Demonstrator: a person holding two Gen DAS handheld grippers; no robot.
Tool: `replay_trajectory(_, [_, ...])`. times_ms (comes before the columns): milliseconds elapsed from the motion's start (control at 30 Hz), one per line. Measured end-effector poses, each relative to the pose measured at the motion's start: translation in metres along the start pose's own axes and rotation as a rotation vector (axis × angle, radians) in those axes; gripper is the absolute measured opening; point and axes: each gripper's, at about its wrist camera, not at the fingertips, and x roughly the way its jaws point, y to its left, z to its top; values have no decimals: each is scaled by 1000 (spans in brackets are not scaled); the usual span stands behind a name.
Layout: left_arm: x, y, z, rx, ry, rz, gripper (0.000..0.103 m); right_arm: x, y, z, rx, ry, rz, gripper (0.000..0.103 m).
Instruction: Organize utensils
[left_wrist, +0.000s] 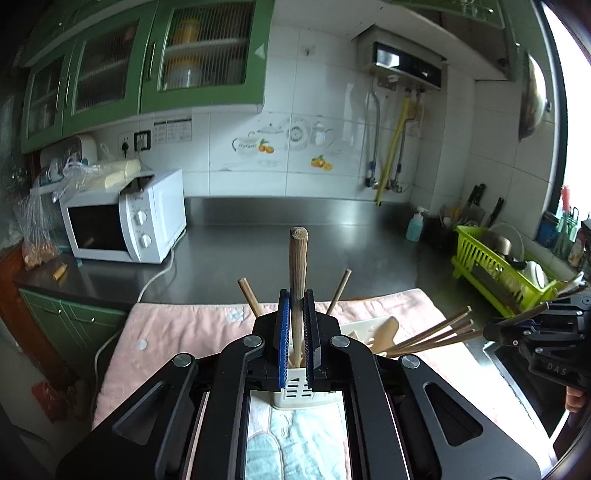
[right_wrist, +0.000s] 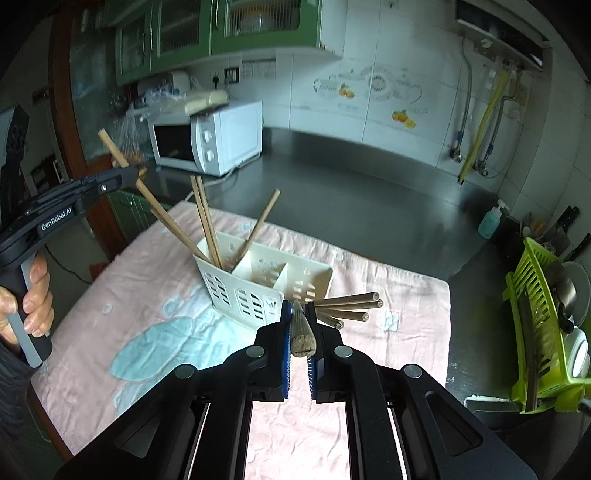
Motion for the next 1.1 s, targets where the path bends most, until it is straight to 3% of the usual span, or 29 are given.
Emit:
replay_trajectory(500, [15,4,-2,-13,25,8,11,30,-6,11,49,14,30,9])
replay_trajectory(600, [11,3,-3,-11,15,8,19,26,-9,10,68,-4,37,14])
replay_trajectory(667, [6,1,-4,-6,4,6,34,24,-9,9,72,-12,40,18])
replay_trajectory(800, [-6,-4,-5,0,-16,14,39,15,-11,6,90,-35,42,22])
replay_trajectory(867, [-14,-4,-6,-1,-30,14,50,8,-12,4,95,-53,42,26])
replay_trajectory(1000, [-34,-7,-13,5,-60,25,57,-9,-6,-9,96,-94,24,39])
replay_trajectory(1067, [-47,-8,-21,-2,-78,34,81,-17,-1,-17,99,-111,17,47])
replay_trajectory(1100, [-55,-8,-25,-2,-92,40,83,-21,2,-24,106,-124,16,50])
